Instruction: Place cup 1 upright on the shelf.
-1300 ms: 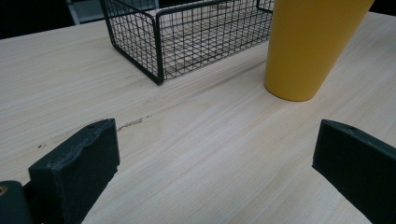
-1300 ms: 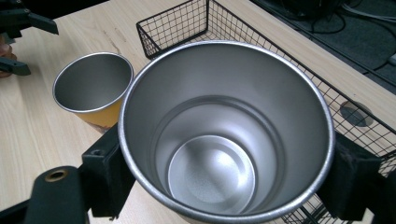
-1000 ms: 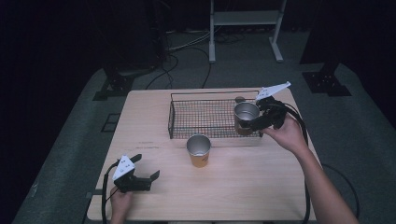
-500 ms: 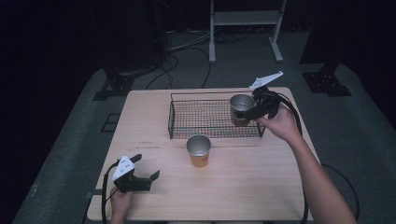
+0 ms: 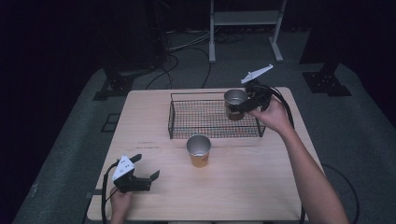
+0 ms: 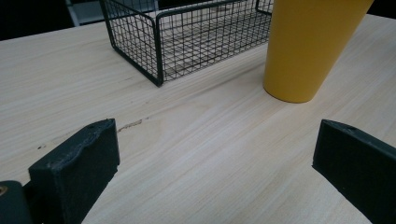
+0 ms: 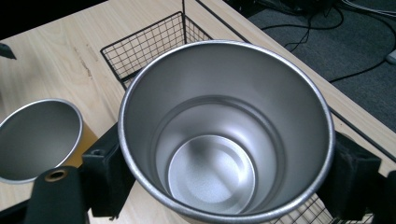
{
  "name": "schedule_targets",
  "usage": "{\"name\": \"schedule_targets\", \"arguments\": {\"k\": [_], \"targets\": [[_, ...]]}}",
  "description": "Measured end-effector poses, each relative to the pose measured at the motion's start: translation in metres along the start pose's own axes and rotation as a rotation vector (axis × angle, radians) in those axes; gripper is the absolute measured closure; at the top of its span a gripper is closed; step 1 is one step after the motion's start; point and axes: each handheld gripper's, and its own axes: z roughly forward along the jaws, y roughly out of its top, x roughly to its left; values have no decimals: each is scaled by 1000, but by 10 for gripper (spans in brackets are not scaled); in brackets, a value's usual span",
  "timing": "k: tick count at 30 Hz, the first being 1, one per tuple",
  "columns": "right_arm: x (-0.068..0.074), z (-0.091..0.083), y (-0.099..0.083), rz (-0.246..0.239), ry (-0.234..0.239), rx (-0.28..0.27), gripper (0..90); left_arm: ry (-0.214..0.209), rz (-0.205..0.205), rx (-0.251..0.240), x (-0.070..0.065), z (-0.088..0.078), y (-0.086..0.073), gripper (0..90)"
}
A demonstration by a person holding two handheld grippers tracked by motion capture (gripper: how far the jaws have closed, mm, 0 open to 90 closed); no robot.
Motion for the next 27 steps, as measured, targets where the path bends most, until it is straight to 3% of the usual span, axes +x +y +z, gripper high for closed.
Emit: {"name": "schedule_targets", "arguments": {"k": [11, 27], "targets": [[-15, 19, 3, 34, -27, -7, 179, -2, 1, -2, 0, 0, 0, 0], [-35, 53, -11, 138, -35, 16, 179, -1, -5, -8, 0, -1, 0, 0]]}}
